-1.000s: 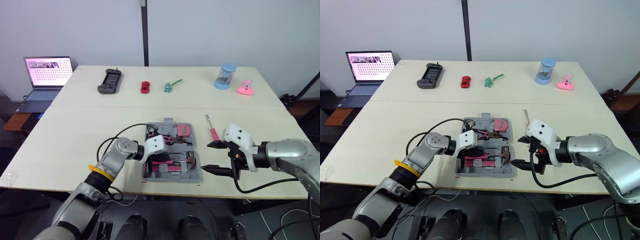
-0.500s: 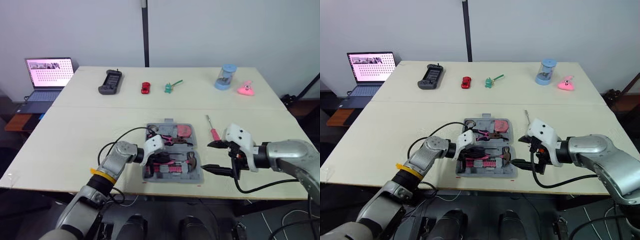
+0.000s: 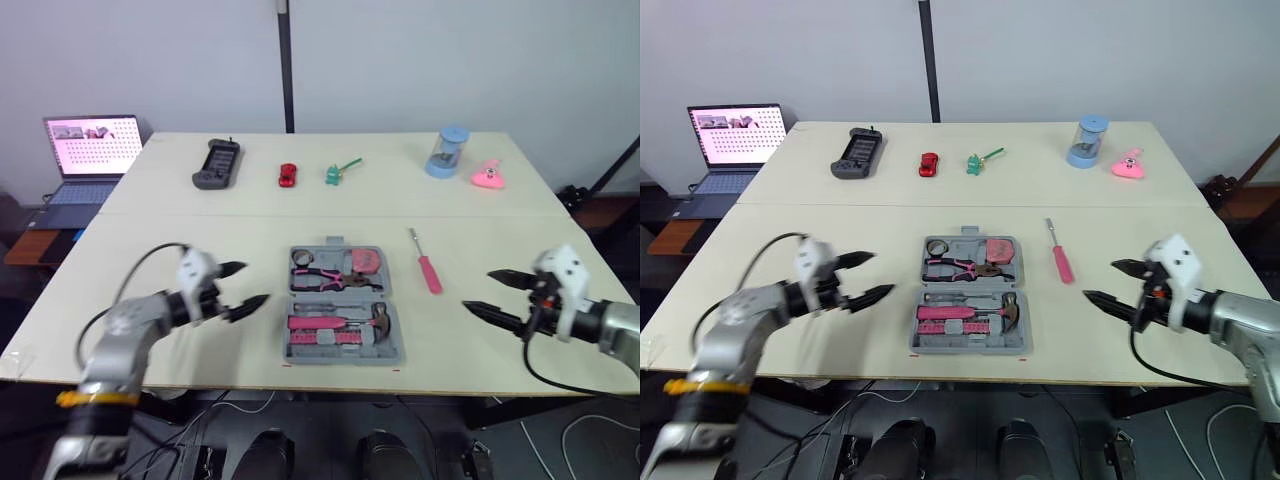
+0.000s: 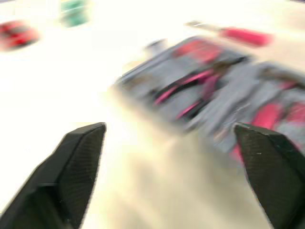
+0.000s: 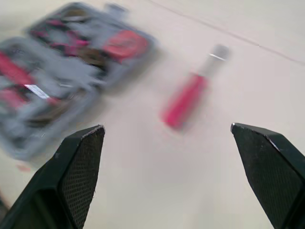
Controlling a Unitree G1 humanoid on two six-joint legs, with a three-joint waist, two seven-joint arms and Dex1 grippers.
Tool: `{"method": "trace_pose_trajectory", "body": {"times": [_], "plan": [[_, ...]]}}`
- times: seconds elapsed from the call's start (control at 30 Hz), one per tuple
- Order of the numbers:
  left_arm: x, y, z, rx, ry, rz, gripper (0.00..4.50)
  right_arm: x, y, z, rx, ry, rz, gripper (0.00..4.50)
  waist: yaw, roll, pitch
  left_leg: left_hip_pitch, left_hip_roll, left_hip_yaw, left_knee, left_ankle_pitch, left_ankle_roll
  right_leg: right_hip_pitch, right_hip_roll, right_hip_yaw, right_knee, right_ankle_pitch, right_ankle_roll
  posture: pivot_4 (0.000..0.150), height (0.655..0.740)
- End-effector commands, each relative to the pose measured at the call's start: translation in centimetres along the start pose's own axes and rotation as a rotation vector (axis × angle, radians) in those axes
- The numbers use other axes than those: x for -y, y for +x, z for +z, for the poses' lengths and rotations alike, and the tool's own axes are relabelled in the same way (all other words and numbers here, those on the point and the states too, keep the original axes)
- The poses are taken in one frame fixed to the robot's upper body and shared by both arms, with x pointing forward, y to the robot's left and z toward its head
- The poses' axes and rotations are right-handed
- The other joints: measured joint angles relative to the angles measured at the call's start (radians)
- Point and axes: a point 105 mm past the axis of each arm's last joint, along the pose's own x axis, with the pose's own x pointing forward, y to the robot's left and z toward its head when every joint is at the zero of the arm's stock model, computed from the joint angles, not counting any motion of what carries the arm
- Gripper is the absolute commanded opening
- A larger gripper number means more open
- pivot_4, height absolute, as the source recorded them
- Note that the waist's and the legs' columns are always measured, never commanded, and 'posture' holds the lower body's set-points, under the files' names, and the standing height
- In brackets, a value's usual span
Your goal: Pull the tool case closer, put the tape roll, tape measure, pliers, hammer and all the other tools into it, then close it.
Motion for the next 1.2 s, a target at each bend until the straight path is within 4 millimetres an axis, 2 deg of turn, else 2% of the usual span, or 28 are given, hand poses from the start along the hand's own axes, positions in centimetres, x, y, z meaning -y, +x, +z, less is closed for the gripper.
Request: {"method": "trace_pose_trajectory", "body": {"times": [0.03, 0.13, 0.23, 0.37, 0.47, 0.6, 0.73, 0.9, 1.03, 1.2], "plan": [[-1.8, -2.8, 0.1, 0.010, 0.034, 0.118, 4.45, 1.9, -1.7, 0.0, 0.034, -0.045, -0.062, 4.50, 0.000, 0.000, 0.000, 0.000, 0.000, 0.000, 0.000, 0.000, 0.000, 0.000, 0.000, 0.000, 0.000, 0.000, 0.000, 0.150, 0.6741], [-2.6, -5.8, -1.0, 0.019, -0.022, 0.212, 4.45, 3.4, -3.0, -1.6, 0.023, -0.003, -0.139, 4.50, 0.002, 0.001, 0.000, 0.000, 0.000, 0.001, 0.000, 0.000, 0.000, 0.000, 0.000, 0.000, 0.000, 0.000, 0.000, 0.150, 0.6741], [-3.0, -7.6, -1.5, 0.041, -0.067, 0.295, 4.45, 3.8, -3.9, -3.1, 0.013, 0.032, -0.178, 4.50, 0.005, 0.001, 0.000, -0.001, 0.000, 0.001, 0.000, -0.001, 0.000, 0.000, -0.001, 0.000, -0.001, 0.000, 0.000, 0.150, 0.6741], [-3.1, -8.8, -2.3, 0.019, -0.078, 0.321, 4.45, 4.1, -4.7, -4.0, 0.048, 0.101, -0.220, 4.50, 0.008, 0.001, 0.000, 0.000, 0.000, 0.001, 0.000, -0.001, 0.000, 0.000, -0.002, 0.001, -0.001, -0.002, -0.004, 0.150, 0.6741], [-4.0, -9.6, -3.2, -0.007, -0.081, 0.349, 4.45, 3.9, -5.1, -4.1, 0.109, 0.161, -0.242, 4.50, 0.008, 0.001, 0.000, 0.000, 0.000, 0.001, 0.000, -0.001, 0.000, 0.000, -0.002, 0.001, -0.001, -0.002, -0.004, 0.150, 0.6741], [-4.8, -9.9, -3.0, -0.010, -0.070, 0.348, 4.45, 3.3, -5.1, -4.2, 0.113, 0.165, -0.238, 4.50, 0.007, 0.001, 0.000, -0.001, 0.000, 0.001, -0.001, -0.001, 0.000, -0.001, -0.002, 0.001, -0.001, -0.002, -0.004, 0.150, 0.6741], [-5.6, -8.5, -1.5, -0.020, -0.044, 0.251, 4.45, 1.0, -3.5, -3.2, 0.107, 0.155, -0.128, 4.50, 0.007, 0.002, 0.000, -0.001, 0.000, 0.001, -0.001, -0.001, 0.000, -0.001, -0.002, 0.001, -0.001, -0.002, -0.004, 0.150, 0.6741], [-4.6, -5.4, 0.9, -0.061, 0.035, 0.025, 4.45, -0.8, -2.2, -0.9, 0.127, 0.129, -0.077, 4.50, 0.008, 0.002, 0.000, -0.001, -0.001, 0.001, 0.000, -0.001, 0.000, -0.001, -0.003, 0.001, -0.001, -0.002, -0.004, 0.150, 0.6741], [-1.3, -2.5, 2.4, -0.119, 0.094, -0.268, 4.45, -4.6, -0.5, -0.2, 0.080, 0.075, 0.030, 4.50, 0.006, 0.002, 0.000, -0.001, -0.001, 0.001, -0.002, -0.001, 0.000, -0.001, -0.003, 0.001, -0.002, -0.001, -0.001, 0.150, 0.6741], [0.8, 0.6, 5.2, -0.116, 0.164, -0.472, 4.45, -7.2, 1.0, 0.6, 0.056, 0.056, 0.002, 4.50, 0.007, 0.002, 0.001, -0.001, 0.000, 0.001, -0.003, -0.001, 0.000, -0.001, -0.002, 0.001, -0.002, -0.001, -0.001, 0.150, 0.6741]]}}
